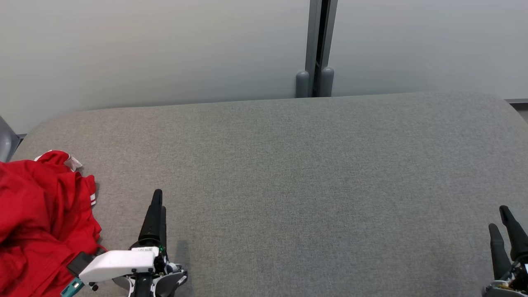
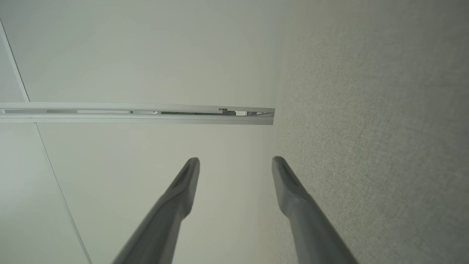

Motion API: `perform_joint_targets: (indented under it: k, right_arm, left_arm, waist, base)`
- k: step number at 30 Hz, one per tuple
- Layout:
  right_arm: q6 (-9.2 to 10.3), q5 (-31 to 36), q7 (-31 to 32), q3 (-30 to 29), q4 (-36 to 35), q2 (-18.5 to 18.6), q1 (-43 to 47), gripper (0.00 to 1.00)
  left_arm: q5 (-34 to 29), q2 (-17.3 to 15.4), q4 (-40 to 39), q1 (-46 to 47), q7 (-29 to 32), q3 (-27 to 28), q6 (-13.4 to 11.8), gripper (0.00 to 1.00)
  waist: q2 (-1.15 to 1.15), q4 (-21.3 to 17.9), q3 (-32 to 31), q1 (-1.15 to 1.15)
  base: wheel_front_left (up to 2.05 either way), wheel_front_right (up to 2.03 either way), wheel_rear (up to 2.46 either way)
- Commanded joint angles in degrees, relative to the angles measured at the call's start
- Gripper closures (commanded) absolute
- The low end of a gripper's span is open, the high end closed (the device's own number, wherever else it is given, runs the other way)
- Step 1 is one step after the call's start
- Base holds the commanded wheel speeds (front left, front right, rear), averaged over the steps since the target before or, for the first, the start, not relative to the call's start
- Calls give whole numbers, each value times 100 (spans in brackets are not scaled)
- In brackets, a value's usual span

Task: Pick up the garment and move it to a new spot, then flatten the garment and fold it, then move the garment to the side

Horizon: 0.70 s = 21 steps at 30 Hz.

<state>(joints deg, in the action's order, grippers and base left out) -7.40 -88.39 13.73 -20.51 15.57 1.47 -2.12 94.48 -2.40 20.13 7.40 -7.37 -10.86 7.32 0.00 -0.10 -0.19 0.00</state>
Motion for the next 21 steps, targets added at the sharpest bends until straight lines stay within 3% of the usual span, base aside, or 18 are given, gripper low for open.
perform_joint_targets:
  k: [1,11,21]
  right_arm:
    - [-4,128,-121,138,-40,130,-209,0]
    - [-5,948,-480,371,-111,200,-425,0]
    - [-6,2179,-835,744,-415,306,-652,0]
  left_arm:
    - [-124,-16,-150,79,-40,109,10,0]
    - [-383,-21,-312,3,-134,482,12,0]
    - [-1096,-27,-562,-14,-227,980,14,0]
  waist:
    - [0,1,-4,0]
    - [0,23,-17,0]
    - [0,71,-21,0]
  base:
    - [0,0,0]
    - [0,0,0]
    - [0,0,0]
